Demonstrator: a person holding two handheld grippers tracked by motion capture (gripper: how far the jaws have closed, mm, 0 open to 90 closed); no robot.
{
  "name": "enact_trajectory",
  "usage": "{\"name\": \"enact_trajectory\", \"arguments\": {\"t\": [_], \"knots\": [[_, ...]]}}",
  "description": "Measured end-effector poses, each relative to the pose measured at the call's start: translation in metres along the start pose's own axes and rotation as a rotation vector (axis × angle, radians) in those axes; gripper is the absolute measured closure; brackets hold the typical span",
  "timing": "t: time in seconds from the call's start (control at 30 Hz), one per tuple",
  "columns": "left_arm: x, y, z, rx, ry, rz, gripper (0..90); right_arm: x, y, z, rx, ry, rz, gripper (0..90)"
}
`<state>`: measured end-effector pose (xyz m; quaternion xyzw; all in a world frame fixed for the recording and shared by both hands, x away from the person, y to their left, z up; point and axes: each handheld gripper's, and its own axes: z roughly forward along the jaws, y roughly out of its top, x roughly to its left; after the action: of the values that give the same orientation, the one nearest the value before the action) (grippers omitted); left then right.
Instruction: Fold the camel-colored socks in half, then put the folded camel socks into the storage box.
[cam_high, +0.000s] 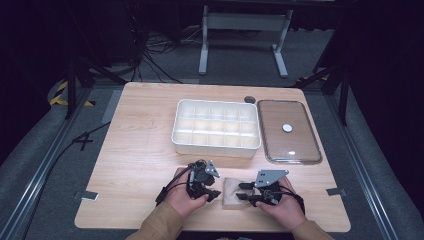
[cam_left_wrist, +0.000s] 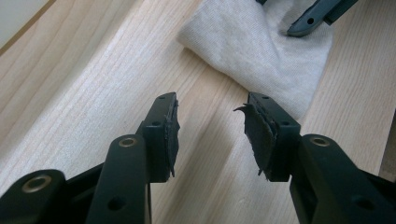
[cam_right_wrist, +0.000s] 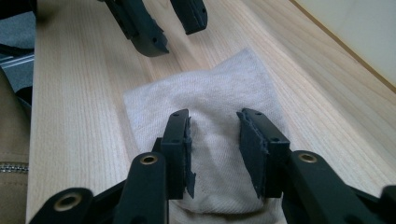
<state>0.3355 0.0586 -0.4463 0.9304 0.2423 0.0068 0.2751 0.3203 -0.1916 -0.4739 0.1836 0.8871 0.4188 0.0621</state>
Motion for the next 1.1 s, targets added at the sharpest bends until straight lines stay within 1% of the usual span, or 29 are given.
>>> {"name": "enact_trajectory", "arguments": {"t": [0.1,0.23,0.3,0.37,0.47,0.6,0.7,0.73,0.77,0.8,0.87,0.93,0.97,1.0,1.07,1.1], "knots": [[0.001,-0.001,0.0,-0.009,-0.005,-0.003,55.0,0.0,0.0,0.0,0.004,-0.004,-0.005,63.4],[0.002,-0.001,0.0,-0.005,-0.008,-0.005,55.0,0.003,0.002,-0.002,0.001,-0.012,-0.009,61.7],[0.002,0.0,-0.001,-0.006,-0.011,-0.002,55.1,0.006,0.004,-0.006,-0.016,-0.015,-0.019,66.3],[0.001,0.001,-0.001,-0.01,-0.01,-0.001,55.3,0.008,0.006,-0.01,-0.036,-0.014,-0.021,67.0],[0.001,0.002,-0.002,-0.005,-0.009,0.006,55.5,0.011,0.008,-0.014,-0.041,-0.021,-0.028,70.8],[0.001,0.002,-0.003,-0.002,-0.009,0.008,55.8,0.014,0.007,-0.012,-0.03,-0.014,-0.026,76.2],[0.001,0.001,-0.003,0.001,-0.004,0.001,56.5,0.014,0.006,-0.011,-0.017,-0.011,-0.009,80.6],[0.002,0.0,-0.003,-0.005,-0.005,0.0,56.8,0.014,0.006,-0.01,-0.018,-0.011,-0.004,80.8],[0.003,0.0,-0.004,0.015,-0.01,0.003,57.4,0.013,0.006,-0.009,-0.017,-0.014,-0.003,80.9],[0.003,-0.001,-0.003,0.009,-0.005,0.0,57.7,0.014,0.006,-0.008,-0.01,-0.015,0.004,80.9],[0.004,-0.001,-0.002,0.013,-0.006,0.003,58.1,0.013,0.006,-0.006,-0.007,-0.015,0.003,80.5],[0.005,-0.002,-0.002,0.022,-0.008,0.0,59.0,0.012,0.006,-0.004,0.008,-0.02,0.0,80.5],[0.005,-0.003,-0.003,0.02,-0.006,-0.005,59.4,0.011,0.005,-0.003,0.013,-0.022,0.004,81.2],[0.005,-0.003,-0.002,0.006,-0.006,-0.005,59.7,0.01,0.004,-0.003,0.017,-0.022,0.01,82.0],[0.005,-0.004,-0.003,0.015,-0.006,-0.005,61.0,0.009,0.003,-0.001,0.023,-0.017,0.019,84.8],[0.005,-0.004,-0.003,0.021,-0.008,0.003,62.3,0.008,0.003,-0.001,0.028,-0.013,0.027,87.5]]}}
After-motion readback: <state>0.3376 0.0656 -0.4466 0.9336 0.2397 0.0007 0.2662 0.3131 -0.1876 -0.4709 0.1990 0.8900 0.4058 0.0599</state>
